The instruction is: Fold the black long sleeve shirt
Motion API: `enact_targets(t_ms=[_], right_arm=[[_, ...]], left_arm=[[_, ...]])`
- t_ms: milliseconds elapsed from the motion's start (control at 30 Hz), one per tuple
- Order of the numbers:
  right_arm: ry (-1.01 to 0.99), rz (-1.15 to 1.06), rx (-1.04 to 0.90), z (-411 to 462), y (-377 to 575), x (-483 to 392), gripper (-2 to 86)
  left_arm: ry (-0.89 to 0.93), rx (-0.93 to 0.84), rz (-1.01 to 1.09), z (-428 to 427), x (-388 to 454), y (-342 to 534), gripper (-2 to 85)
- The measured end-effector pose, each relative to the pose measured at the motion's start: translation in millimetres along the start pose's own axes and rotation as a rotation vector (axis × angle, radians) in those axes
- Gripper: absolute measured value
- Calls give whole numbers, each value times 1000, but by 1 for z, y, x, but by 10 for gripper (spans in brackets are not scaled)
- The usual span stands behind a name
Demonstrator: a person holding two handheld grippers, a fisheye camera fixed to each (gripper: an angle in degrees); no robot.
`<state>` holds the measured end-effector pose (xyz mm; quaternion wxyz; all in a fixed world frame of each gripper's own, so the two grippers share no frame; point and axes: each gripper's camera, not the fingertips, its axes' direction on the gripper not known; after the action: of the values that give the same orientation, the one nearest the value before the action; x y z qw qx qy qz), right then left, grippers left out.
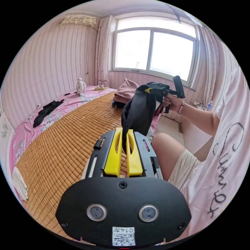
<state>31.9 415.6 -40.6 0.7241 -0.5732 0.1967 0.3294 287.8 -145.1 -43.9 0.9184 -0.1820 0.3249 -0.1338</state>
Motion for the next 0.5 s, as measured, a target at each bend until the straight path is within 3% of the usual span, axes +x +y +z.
enact_targets(t_ms=[133,200,267,367,500], right_arm=[[212,-140,-54,-40,-113,65,46],[248,-56,-146,-35,-180,122,59],[380,69,-200,-8,-241,198,83],[545,297,-220,23,-243,251,118],[477,238,-194,49,-173,226,133]], left_arm=[[92,107,81,42,-4,-88,5],[69,168,98,81,-7,-161,28],[88,192,-12,120,-27,-210,53],[125,135,-227,184,-76,-251,83],[115,54,-306,200,-120,-200,86]])
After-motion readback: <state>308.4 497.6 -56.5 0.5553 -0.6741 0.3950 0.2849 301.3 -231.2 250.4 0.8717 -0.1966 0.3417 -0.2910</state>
